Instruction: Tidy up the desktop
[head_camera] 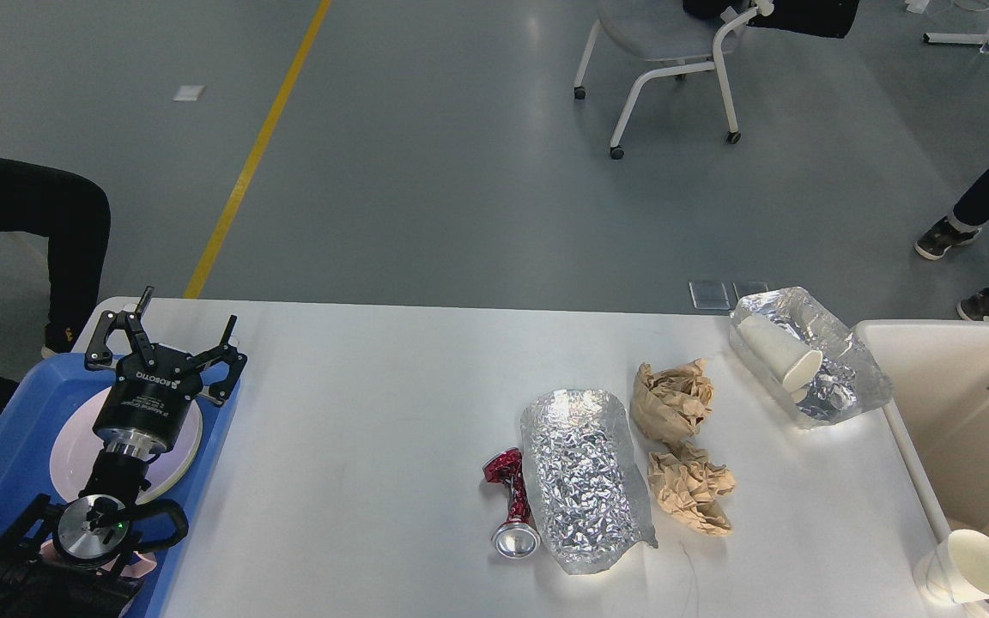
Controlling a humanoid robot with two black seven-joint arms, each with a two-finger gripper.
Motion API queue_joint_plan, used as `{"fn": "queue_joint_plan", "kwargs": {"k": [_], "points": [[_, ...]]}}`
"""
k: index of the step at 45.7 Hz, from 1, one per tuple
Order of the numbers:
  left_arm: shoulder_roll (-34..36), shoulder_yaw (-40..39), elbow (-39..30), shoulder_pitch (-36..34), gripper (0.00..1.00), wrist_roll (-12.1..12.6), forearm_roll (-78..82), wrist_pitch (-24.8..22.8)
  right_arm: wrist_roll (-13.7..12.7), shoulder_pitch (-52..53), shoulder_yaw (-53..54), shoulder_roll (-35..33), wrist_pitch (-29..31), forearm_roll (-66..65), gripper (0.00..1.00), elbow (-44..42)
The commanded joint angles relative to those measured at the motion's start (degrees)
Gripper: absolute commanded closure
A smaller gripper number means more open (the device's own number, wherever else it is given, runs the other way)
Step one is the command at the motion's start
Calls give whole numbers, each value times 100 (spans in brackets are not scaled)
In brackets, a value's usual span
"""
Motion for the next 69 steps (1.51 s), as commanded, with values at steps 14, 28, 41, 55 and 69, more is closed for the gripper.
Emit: {"fn": "queue_joint_plan", "kwargs": {"k": [14, 28, 41, 55, 69], "points": [[0, 0, 0, 0, 4, 6, 0, 0, -67, 3772, -1021, 344, 3160, -1284, 0, 2395], [0, 0, 0, 0, 4, 6, 0, 0, -76, 6346, -1022, 749, 5191, -1258, 0, 4239], [0, 0, 0, 0, 4, -3, 0, 0, -102, 8299, -1013, 687, 5191, -1258, 0, 6155], [0, 0, 0, 0, 4, 6, 0, 0, -94, 8291, -1030, 591, 5191, -1275, 0, 6166], [0, 0, 0, 0, 4, 6, 0, 0, -94, 8194, -1030, 582, 5191, -1301, 0, 6130]]}}
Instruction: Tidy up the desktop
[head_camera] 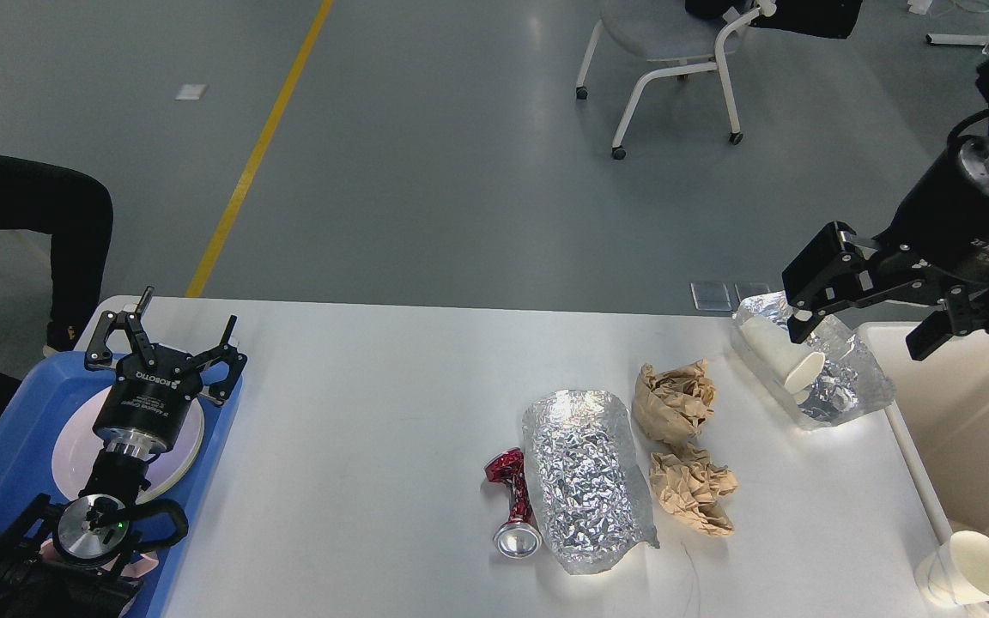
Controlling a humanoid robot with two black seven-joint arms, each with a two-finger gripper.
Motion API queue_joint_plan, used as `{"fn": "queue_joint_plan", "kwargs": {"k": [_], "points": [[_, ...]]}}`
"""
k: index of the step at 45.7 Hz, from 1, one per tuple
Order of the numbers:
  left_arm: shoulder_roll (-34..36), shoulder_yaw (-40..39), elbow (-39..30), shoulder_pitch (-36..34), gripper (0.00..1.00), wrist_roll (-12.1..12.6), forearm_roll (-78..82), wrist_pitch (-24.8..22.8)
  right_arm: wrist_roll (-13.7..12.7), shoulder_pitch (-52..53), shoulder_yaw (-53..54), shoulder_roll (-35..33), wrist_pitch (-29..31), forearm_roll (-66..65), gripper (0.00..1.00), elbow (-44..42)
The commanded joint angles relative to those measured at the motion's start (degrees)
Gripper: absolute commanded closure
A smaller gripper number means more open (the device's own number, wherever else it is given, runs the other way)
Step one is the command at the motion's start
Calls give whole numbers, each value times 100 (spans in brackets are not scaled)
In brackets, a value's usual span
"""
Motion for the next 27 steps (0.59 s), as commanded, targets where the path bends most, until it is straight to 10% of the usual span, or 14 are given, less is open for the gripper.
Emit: {"fn": "queue_joint_plan", "kwargs": {"k": [1, 14, 27], "points": [[0, 0, 1, 0, 4, -8, 0, 0, 0, -81, -7, -1, 0, -30, 0, -17], [0, 0, 1, 0, 4, 1, 0, 0, 0, -1459, -87, -465, -929, 58, 0, -965], [0, 0, 1, 0, 4, -8, 0, 0, 0, -3507, 28, -915, -3055, 708, 0, -1985]]}}
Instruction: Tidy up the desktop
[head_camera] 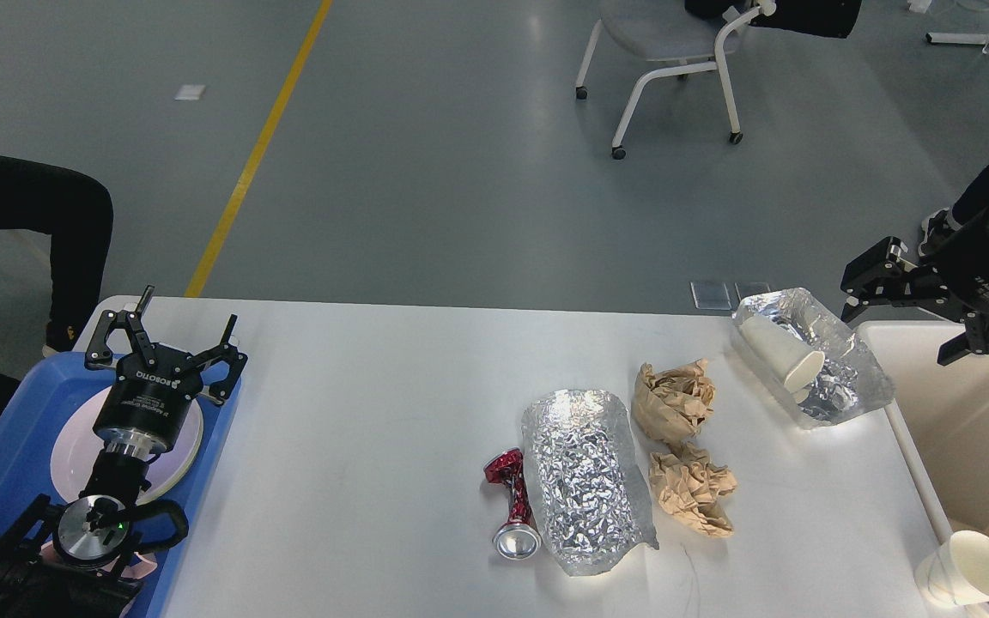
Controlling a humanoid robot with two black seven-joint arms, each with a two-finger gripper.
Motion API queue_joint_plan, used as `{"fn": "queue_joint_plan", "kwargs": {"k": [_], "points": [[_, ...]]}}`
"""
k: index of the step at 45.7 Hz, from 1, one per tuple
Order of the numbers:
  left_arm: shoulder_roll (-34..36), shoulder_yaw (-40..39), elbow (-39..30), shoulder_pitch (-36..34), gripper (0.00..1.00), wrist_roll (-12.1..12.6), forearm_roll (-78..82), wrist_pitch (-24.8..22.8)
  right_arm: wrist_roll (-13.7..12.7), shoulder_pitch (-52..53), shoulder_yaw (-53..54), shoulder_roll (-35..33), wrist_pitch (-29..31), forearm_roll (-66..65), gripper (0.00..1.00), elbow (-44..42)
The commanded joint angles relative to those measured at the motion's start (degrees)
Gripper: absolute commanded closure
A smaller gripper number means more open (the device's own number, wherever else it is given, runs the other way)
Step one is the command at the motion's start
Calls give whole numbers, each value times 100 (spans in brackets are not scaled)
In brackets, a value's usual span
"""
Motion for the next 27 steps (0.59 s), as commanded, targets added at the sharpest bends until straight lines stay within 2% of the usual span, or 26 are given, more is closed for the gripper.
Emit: {"fn": "queue_joint_plan", "kwargs": {"k": [1, 8, 18, 27], "points": [[0, 0, -8, 0, 4, 1, 9, 0, 0, -938, 15, -53, -1018, 346, 0, -482], [0, 0, 1, 0, 4, 1, 0, 0, 27, -2309, 735, -62, -1968, 873, 0, -1272], [0, 0, 1, 0, 4, -8, 0, 0, 18, -4331, 2256, 96, -1995, 944, 0, -3030], [0, 0, -8, 0, 4, -8, 9, 0, 18, -5096, 3047, 413, -2092, 944, 0, -3690]]}}
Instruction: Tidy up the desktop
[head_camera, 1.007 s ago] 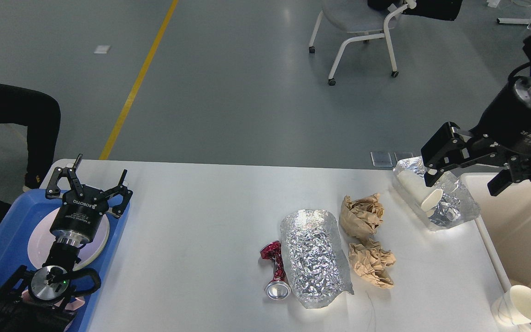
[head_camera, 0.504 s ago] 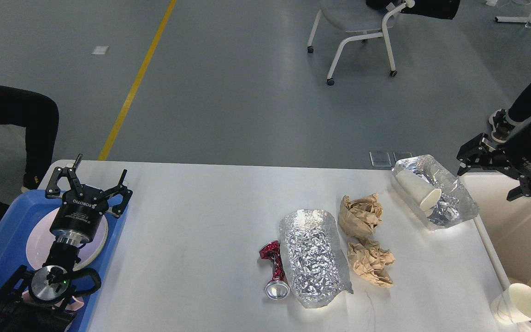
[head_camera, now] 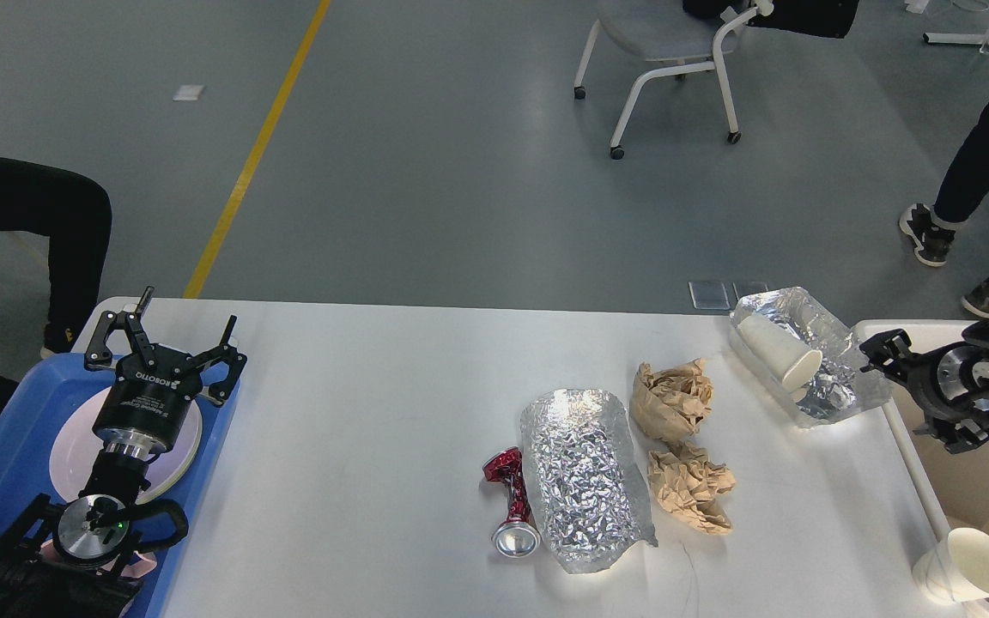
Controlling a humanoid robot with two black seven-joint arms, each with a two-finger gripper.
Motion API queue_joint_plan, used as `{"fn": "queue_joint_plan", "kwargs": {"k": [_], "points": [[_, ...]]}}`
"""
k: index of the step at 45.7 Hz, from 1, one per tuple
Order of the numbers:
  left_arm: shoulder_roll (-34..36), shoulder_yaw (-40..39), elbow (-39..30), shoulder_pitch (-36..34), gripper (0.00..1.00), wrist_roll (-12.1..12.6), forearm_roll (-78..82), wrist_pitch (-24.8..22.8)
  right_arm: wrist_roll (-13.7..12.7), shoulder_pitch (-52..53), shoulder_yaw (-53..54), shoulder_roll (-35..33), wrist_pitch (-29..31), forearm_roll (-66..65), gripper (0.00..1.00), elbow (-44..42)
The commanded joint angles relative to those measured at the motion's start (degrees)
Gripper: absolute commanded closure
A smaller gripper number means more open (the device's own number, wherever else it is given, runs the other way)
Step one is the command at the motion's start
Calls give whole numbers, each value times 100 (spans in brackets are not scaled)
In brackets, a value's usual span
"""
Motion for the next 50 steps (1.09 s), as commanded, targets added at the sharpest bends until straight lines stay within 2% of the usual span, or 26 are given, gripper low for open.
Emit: {"fn": "queue_joint_plan", "kwargs": {"k": [1, 11, 17, 22, 33, 40, 50], "points": [[0, 0, 1, 0, 4, 2, 0, 0, 0, -457, 493, 111, -85, 5, 0, -340], [0, 0, 1, 0, 4, 2, 0, 0, 8, -1028, 890, 716, -234, -4, 0, -1043], [0, 0, 1, 0, 4, 2, 0, 0, 17, -1354, 925, 1042, -594, -4, 0, -1439], [0, 0, 1, 0, 4, 2, 0, 0, 17, -1389, 942, 1078, -867, -4, 0, -1431], [0, 0, 1, 0, 4, 2, 0, 0, 35, -1494, 943, 1235, -1017, -12, 0, -1501], [0, 0, 1, 0, 4, 2, 0, 0, 35, -1653, 951, 1447, -1219, -12, 0, -1887], [0, 0, 1, 0, 4, 2, 0, 0, 35, -1653, 960, 1455, -1245, -12, 27, -1896]]}}
